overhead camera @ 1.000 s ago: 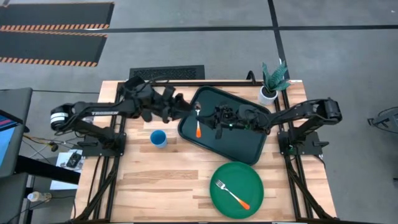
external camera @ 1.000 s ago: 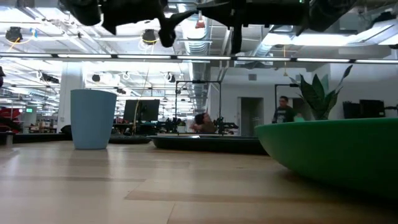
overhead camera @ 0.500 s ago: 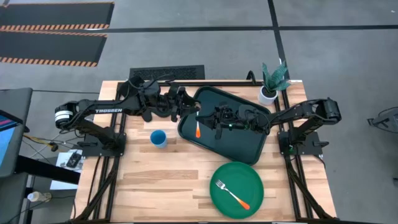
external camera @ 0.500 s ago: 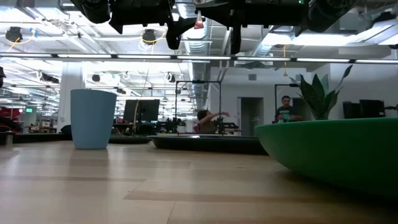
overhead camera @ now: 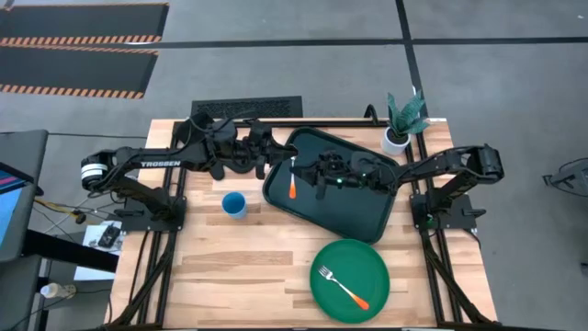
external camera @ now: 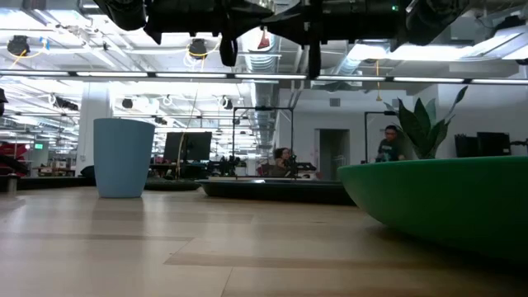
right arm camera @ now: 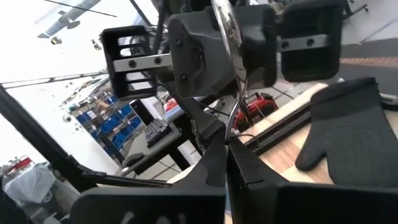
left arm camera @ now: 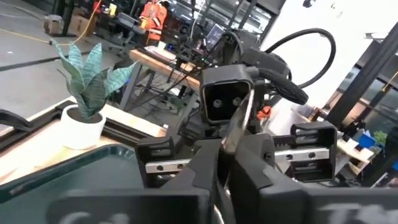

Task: Pick and place plate/cup/fork/spoon on tray
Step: Put the orange spoon on the bottom left of the black serving tray

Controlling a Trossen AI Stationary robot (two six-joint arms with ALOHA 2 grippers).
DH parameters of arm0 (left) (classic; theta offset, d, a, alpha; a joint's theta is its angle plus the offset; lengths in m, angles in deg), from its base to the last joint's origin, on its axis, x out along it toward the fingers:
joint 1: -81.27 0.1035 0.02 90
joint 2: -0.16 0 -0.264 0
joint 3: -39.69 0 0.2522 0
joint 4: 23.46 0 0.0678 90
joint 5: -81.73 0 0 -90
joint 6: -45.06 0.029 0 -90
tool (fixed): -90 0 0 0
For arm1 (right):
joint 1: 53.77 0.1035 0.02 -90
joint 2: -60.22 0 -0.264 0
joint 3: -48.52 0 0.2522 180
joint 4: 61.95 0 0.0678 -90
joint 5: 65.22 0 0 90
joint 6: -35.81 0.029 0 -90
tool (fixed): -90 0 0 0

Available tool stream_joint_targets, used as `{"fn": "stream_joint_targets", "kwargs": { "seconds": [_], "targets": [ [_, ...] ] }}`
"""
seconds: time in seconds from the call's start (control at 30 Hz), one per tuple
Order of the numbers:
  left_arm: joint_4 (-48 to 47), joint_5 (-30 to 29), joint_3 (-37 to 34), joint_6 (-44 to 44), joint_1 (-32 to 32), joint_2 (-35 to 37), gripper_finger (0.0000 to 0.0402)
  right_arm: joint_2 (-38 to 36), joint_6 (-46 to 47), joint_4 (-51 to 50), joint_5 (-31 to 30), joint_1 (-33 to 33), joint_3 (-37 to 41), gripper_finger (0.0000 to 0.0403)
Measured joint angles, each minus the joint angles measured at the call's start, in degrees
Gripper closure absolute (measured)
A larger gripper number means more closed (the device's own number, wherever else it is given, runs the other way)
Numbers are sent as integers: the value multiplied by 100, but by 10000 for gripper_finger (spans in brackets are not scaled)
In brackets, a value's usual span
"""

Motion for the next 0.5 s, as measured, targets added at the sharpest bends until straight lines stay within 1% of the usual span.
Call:
{"fn": "stream_joint_targets", "kwargs": {
  "seconds": [0.1,0.2,0.3,0.4,0.5],
  "targets": [
    [-332,-29,3,-21,38,-9,396,-14,351,-412,-15,-64,-14,363],
    [-1219,-42,170,-16,197,-4,399,-64,372,-990,271,-148,3,320],
    [-2085,-42,279,190,415,0,400,-305,387,-1474,597,-247,-1,268],
    [-2470,10,300,281,702,0,400,-674,398,-2309,834,-334,-1,219],
    [-2671,126,303,368,1000,-64,401,-1120,477,-3362,844,-365,-1,185]
  ]
}}
